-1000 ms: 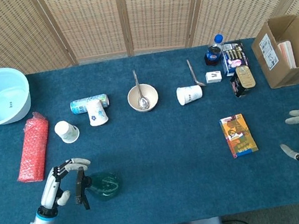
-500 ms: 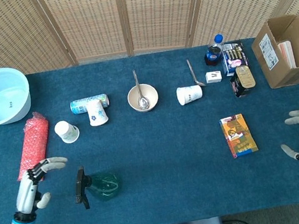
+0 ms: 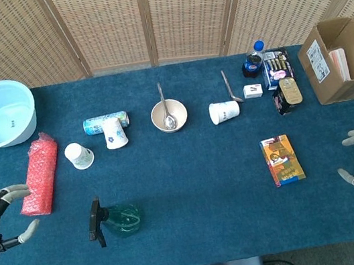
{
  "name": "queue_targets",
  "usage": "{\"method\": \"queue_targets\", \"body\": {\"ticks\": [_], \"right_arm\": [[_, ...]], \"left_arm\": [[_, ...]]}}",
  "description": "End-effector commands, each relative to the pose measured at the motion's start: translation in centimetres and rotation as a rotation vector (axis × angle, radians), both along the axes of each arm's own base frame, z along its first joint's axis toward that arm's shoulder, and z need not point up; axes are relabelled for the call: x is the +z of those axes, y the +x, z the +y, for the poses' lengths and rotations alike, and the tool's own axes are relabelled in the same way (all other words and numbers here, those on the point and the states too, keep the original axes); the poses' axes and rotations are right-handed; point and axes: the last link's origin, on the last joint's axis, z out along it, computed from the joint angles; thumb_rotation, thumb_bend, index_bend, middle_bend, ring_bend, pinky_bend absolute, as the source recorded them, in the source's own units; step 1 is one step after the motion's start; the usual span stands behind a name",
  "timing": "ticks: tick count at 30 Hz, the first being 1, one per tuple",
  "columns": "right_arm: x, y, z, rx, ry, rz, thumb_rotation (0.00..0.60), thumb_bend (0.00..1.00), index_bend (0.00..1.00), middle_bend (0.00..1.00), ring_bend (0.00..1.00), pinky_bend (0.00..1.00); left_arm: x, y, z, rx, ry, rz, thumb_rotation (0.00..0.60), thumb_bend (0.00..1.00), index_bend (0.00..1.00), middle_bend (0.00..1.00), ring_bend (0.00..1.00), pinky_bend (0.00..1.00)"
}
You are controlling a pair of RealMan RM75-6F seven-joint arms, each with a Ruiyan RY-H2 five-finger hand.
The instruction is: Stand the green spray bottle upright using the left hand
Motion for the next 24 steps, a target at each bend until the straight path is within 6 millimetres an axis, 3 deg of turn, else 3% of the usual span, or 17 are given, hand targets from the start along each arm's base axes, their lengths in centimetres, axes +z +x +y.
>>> {"method": "queue_targets", "body": {"ticks": [1,3,7,13,19,24], "right_arm": [[-0.1,-0.3,-0.2,-0.023,-0.008,0.02,0.6,0.22,0.37,0.31,0.03,0.1],[0.0,-0.4,-0.2,-0.033,-0.014,0.033,0.6,0.22,0.37,0.31,0.03,0.1],[0.0,-0.6,-0.2,-0.047,-0.027,0.051,0.6,0.22,0.37,0.31,0.03,0.1],[0.2,-1.3,-0.2,-0.08,-0.042,0.097,0.6,0.22,0.37,0.31,0.02,0.1],[0.0,-1.6,-0.2,-0.097,-0.054,0.122,0.6,0.22,0.38,0.31,0.02,0.1],[-0.3,-2.1,0.1,-0.108,-0.058,0.144,0.6,0.22,0.38,0.31,0.02,0.09]], "left_arm": [[1.4,-0.8,-1.3,0.187,-0.023,0.183,0.361,0.28,0.32,0.3,0.3,0.44],[1.5,-0.7,-1.5,0.223,-0.036,0.212,0.403,0.28,0.31,0.28,0.28,0.47],[1.6,-0.7,-1.5,0.263,-0.042,0.221,0.429,0.28,0.31,0.27,0.27,0.39],[1.4,-1.0,-1.3,0.303,-0.018,0.233,0.523,0.28,0.32,0.3,0.26,0.37],[0.8,-1.2,-1.3,0.329,-0.022,0.27,0.533,0.28,0.32,0.3,0.26,0.44],[0.3,-0.9,-1.2,0.328,-0.029,0.256,0.563,0.28,0.32,0.3,0.26,0.44]]}}
